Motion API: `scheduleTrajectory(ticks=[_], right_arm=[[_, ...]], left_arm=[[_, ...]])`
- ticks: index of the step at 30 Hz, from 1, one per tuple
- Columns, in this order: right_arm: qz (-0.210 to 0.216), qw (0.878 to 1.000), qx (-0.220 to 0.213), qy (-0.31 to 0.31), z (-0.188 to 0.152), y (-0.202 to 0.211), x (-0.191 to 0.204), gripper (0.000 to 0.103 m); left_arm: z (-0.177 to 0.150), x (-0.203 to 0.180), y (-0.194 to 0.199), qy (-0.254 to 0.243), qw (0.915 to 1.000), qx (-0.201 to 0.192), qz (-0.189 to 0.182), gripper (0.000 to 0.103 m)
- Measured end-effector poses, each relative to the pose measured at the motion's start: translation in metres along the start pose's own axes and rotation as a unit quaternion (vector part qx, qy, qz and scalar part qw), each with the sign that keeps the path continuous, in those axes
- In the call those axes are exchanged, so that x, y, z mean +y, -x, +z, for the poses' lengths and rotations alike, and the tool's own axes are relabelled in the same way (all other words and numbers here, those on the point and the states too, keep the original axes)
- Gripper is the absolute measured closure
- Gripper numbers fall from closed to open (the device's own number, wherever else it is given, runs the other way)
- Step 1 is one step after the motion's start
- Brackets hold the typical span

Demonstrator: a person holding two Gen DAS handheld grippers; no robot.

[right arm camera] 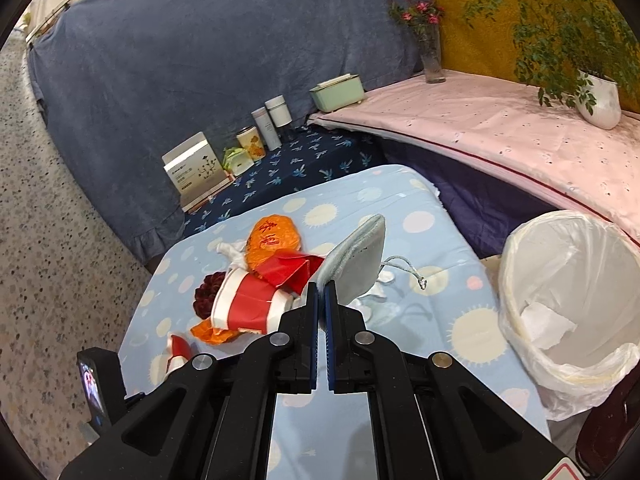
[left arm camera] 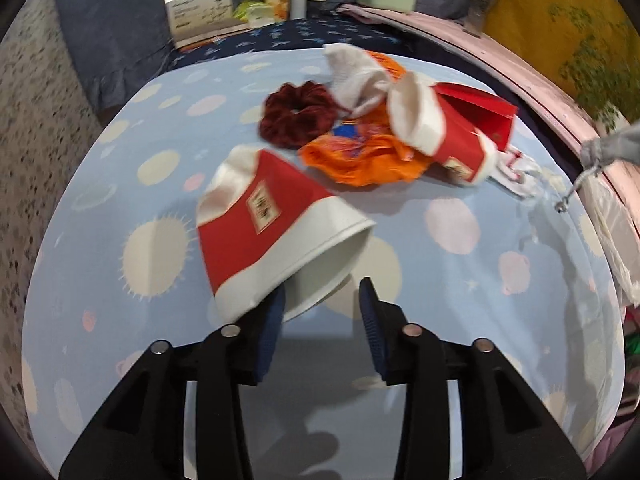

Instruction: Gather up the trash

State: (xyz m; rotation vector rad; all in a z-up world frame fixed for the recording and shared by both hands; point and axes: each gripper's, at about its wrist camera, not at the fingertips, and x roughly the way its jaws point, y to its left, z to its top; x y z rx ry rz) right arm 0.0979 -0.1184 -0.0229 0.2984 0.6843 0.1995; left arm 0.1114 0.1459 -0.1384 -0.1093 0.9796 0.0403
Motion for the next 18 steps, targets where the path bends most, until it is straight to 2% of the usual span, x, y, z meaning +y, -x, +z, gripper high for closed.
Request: scheduleTrajectory(ticks=[4, 5, 6, 8, 15, 18], right_arm=[[0.006, 1.0, 0.003, 0.013, -0.003, 0.0, 0.013, 0.1], [0.007, 1.0, 0.004, 0.014, -0.003, 0.0, 0.014, 0.099], [0.007, 1.0, 0.004, 0.014, -0.004, 0.001, 0.015, 0.099], [0.007, 1.0, 0.005, 0.016, -0.005, 0.002, 0.016, 0.099], [0.008, 1.0, 0.003, 0.019, -0.004, 0.007, 0.017, 0.099], [0.01, 1.0, 0.002, 0.02, -0.004, 0.007, 0.018, 0.099]], left_arm=[[0.001, 0.011, -0.002, 0.031, 0.9995, -0.006, -0.006, 0.068], [0.002, 0.013, -0.001, 0.033, 0.9993, -0.009, -0.012, 0.076], [0.002, 0.014, 0.0, 0.035, 0.9992, -0.012, -0.015, 0.078], [0.002, 0.013, 0.002, 0.035, 0.9987, -0.012, -0.035, 0.103], [-0.001, 0.011, 0.018, 0.039, 0.996, -0.023, -0.077, 0.103], [-0.003, 0.018, 0.024, 0.058, 0.9952, -0.028, -0.074, 0.103]])
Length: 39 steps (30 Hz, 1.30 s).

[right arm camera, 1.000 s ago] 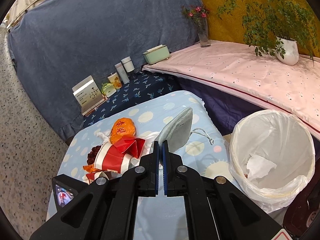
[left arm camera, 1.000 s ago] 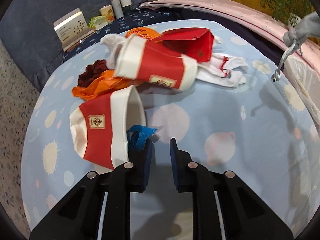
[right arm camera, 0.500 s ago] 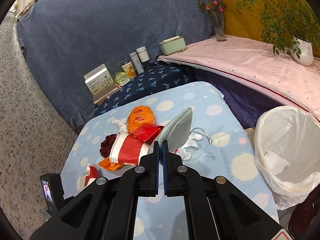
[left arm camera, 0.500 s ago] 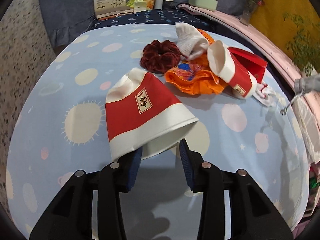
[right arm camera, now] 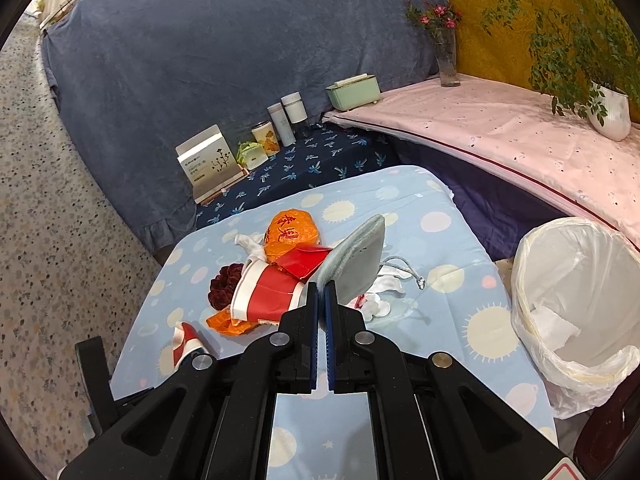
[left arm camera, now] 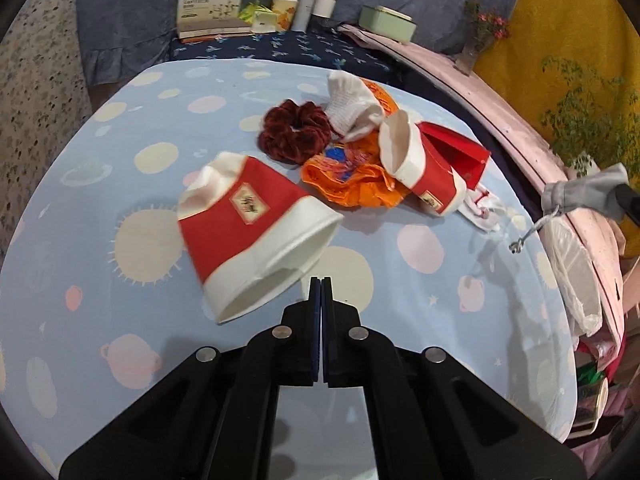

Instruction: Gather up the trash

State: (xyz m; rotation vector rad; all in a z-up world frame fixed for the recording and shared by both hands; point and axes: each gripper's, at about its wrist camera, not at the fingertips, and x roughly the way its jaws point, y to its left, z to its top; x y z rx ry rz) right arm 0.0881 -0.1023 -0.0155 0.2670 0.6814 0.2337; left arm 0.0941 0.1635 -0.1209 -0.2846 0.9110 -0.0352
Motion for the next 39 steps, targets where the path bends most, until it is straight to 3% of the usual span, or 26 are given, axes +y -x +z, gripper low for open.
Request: scheduleTrajectory(ticks=[3, 5, 8, 10, 13, 15, 18, 22, 25, 30, 39], right_arm=[[0.003, 1.0, 0.001, 0.001, -0.001, 0.0, 0.002, 0.099], [0.006, 1.0, 0.003, 0.002, -0.002, -0.001, 0.004, 0.099], [0.009, 1.0, 0.005, 0.005, -0.002, -0.003, 0.007, 0.099], [0.01, 1.0, 0.006, 0.005, -0.003, -0.005, 0.009, 0.099], [0.01, 1.0, 0.007, 0.008, -0.002, -0.006, 0.01, 0.099], [0.011, 1.0, 0.007, 0.009, -0.002, -0.007, 0.011, 0.099], [0.013, 1.0, 0.011, 0.011, -0.003, -0.01, 0.013, 0.099], [0.015, 1.0, 0.015, 0.013, -0.005, -0.013, 0.015, 0.099], [0.015, 1.0, 0.018, 0.015, -0.006, -0.014, 0.016, 0.099], [0.015, 1.0, 0.019, 0.016, -0.007, -0.015, 0.019, 0.099], [0.02, 0.999, 0.016, 0.019, -0.01, -0.011, 0.024, 0.099]], left_arm=[[0.0, 0.012, 0.0, 0.026, 0.9992, -0.01, 0.027, 0.098], [0.0, 0.019, -0.004, 0.035, 0.9988, -0.004, 0.035, 0.08], [0.0, 0.026, -0.005, 0.046, 0.9981, -0.008, 0.04, 0.068], [0.001, 0.027, -0.006, 0.044, 0.9976, -0.014, 0.052, 0.062], [0.001, 0.033, -0.007, 0.057, 0.9959, -0.022, 0.068, 0.061], [0.001, 0.038, -0.011, 0.062, 0.9951, -0.025, 0.072, 0.062], [0.003, 0.044, -0.014, 0.071, 0.9942, -0.035, 0.073, 0.072], [0.006, 0.051, -0.018, 0.079, 0.9941, -0.042, 0.061, 0.096], [0.007, 0.054, -0.019, 0.077, 0.9945, -0.049, 0.052, 0.103], [0.005, 0.046, -0.008, 0.051, 0.9964, -0.058, 0.036, 0.103], [-0.014, 0.029, 0.015, 0.029, 0.9988, -0.038, -0.004, 0.103]])
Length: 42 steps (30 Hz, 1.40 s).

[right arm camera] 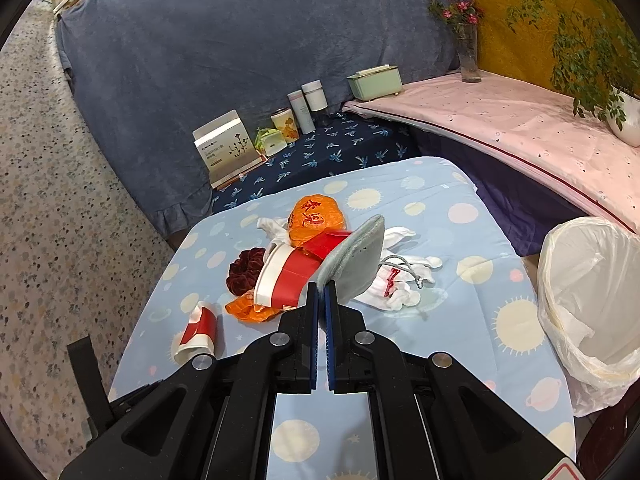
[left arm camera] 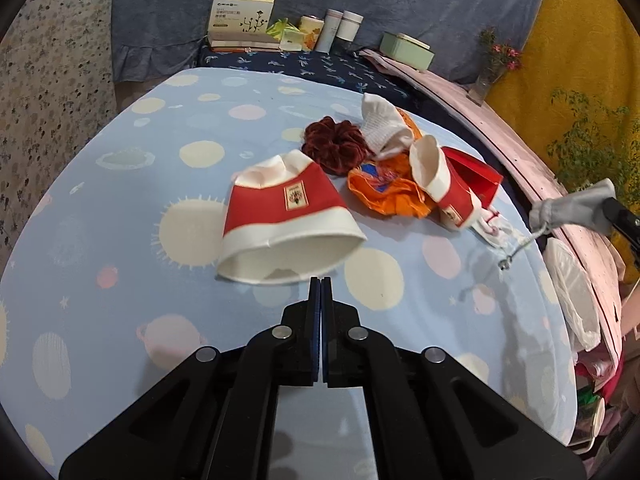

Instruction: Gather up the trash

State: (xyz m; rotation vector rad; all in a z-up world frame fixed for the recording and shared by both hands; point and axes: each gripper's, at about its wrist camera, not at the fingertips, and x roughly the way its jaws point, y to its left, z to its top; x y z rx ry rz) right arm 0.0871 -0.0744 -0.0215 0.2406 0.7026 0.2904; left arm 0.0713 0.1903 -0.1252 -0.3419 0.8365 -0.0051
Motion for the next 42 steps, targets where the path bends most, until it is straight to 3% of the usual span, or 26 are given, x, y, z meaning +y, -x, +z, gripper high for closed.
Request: scheduleTrajectory(ticks=[9, 10, 12, 14, 21, 26, 30, 31, 32, 35, 39, 42], right_arm=[[0.002, 1.0, 0.0, 0.003, -0.003, 0.004, 0.002, 0.099], [0.001, 1.0, 0.0, 0.002, -0.004, 0.005, 0.002, 0.099], [0.0, 1.0, 0.001, 0.0, -0.004, 0.004, 0.001, 0.099], [-0.002, 1.0, 0.001, 0.0, -0.005, 0.003, 0.002, 0.099], [-0.002, 1.0, 0.003, 0.006, -0.002, -0.002, 0.008, 0.099], [-0.006, 1.0, 0.008, 0.009, -0.001, -0.006, 0.009, 0.099], [-0.009, 1.0, 0.013, 0.01, -0.001, -0.009, 0.009, 0.099], [-0.009, 1.0, 0.014, 0.009, -0.001, -0.01, 0.008, 0.099], [-0.009, 1.0, 0.014, 0.009, -0.001, -0.011, 0.007, 0.099], [-0.009, 1.0, 0.014, 0.008, 0.0, -0.011, 0.007, 0.099], [-0.008, 1.0, 0.006, 0.01, 0.003, -0.006, 0.006, 0.099], [-0.012, 1.0, -0.007, 0.013, 0.008, 0.002, 0.006, 0.099]], left_arm=[[0.001, 0.025, 0.016, 0.026, 0.9993, -0.014, 0.023, 0.102], [0.004, 0.029, 0.02, 0.029, 0.9992, -0.016, 0.022, 0.097], [0.01, 0.035, 0.025, 0.037, 0.9989, -0.021, 0.018, 0.075], [0.018, 0.041, 0.028, 0.053, 0.998, -0.029, 0.02, 0.042], [0.057, 0.03, 0.004, 0.058, 0.9981, -0.013, 0.019, 0.007], [0.073, 0.024, -0.044, 0.062, 0.9956, 0.064, 0.029, 0.007], [0.076, 0.022, -0.068, 0.064, 0.9922, 0.101, 0.034, 0.007], [0.076, 0.019, -0.071, 0.058, 0.9917, 0.109, 0.034, 0.011], [0.075, 0.016, -0.073, 0.049, 0.9917, 0.114, 0.033, 0.023], [0.074, 0.008, -0.07, 0.034, 0.993, 0.109, 0.029, 0.027], [0.078, -0.014, -0.045, 0.01, 0.9975, 0.063, 0.031, 0.029], [0.085, -0.035, -0.019, -0.006, 0.9997, 0.024, 0.008, 0.029]])
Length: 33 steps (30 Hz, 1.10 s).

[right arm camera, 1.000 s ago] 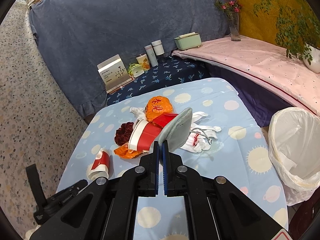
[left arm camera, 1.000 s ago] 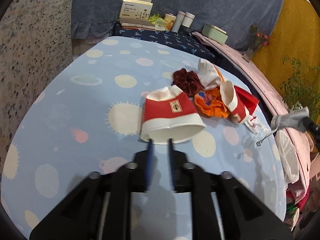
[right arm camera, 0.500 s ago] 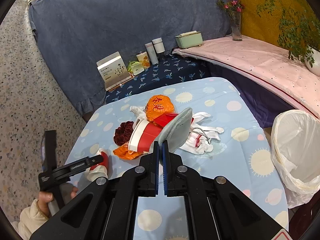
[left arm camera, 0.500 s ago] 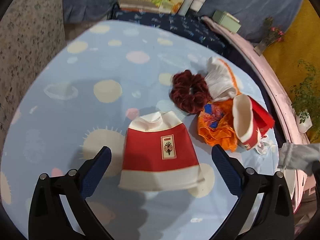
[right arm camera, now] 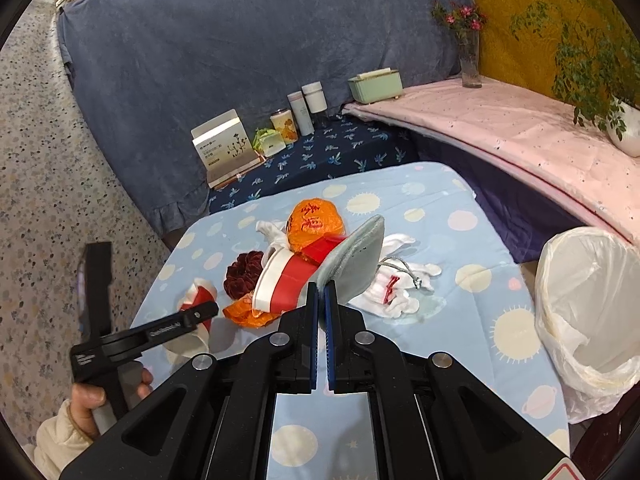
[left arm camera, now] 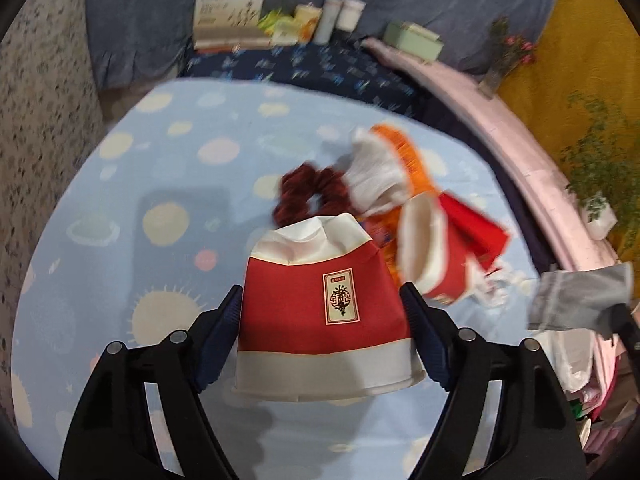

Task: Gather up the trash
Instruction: 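Grasp the red-and-white paper cup with the left tool while the right tool holds the pouch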

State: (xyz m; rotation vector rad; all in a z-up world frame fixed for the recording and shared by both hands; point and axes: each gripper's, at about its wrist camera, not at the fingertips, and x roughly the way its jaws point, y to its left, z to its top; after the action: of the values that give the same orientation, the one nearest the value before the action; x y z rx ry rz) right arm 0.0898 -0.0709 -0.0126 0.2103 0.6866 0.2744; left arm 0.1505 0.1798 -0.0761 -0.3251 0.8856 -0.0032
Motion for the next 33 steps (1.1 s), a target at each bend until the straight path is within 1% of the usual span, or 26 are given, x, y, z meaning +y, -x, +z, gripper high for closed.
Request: scheduleTrajectory(ticks=[1, 2, 4, 5, 7, 8, 11, 13, 15, 26, 33], right_arm=[[-0.001, 1.0, -0.004, 0.001, 0.002, 0.003, -0.001, 0.099], [-0.002, 1.0, -0.01, 0.0, 0.004, 0.007, -0.001, 0.099], [-0.002, 1.0, -0.019, -0.001, 0.006, 0.013, -0.004, 0.099], [-0.002, 1.0, -0.023, -0.002, 0.008, 0.016, -0.005, 0.099], [-0.004, 1.0, -0.03, -0.004, 0.008, 0.023, -0.009, 0.099], [-0.004, 0.999, -0.032, -0.004, 0.008, 0.025, -0.01, 0.099], [-0.007, 0.999, -0.036, -0.007, 0.007, 0.031, -0.016, 0.099], [-0.008, 0.999, -0.039, -0.01, 0.007, 0.034, -0.019, 0.099], [-0.01, 0.999, -0.041, -0.012, 0.007, 0.036, -0.022, 0.099], [-0.022, 0.998, -0.053, -0.026, 0.01, 0.044, -0.04, 0.099], [-0.041, 0.996, -0.067, -0.044, 0.014, 0.055, -0.067, 0.099]], left_arm=[[0.003, -0.008, 0.009, -0.007, 0.9998, -0.016, -0.008, 0.029], [0.006, -0.016, 0.021, -0.015, 0.9989, -0.041, -0.018, 0.029], [0.01, -0.032, 0.039, -0.029, 0.9954, -0.084, -0.034, 0.029], [0.011, -0.039, 0.05, -0.035, 0.992, -0.112, -0.047, 0.029], [0.012, -0.052, 0.064, -0.043, 0.9852, -0.153, -0.064, 0.029], [0.012, -0.058, 0.069, -0.046, 0.9815, -0.169, -0.078, 0.029], [0.015, -0.076, 0.075, -0.052, 0.9744, -0.196, -0.098, 0.029], [0.015, -0.083, 0.077, -0.055, 0.9721, -0.203, -0.103, 0.029], [0.015, -0.093, 0.075, -0.063, 0.9721, -0.2, -0.104, 0.029], [0.014, -0.116, 0.065, -0.088, 0.9733, -0.188, -0.099, 0.029], [0.011, -0.152, 0.055, -0.12, 0.9708, -0.175, -0.111, 0.029]])
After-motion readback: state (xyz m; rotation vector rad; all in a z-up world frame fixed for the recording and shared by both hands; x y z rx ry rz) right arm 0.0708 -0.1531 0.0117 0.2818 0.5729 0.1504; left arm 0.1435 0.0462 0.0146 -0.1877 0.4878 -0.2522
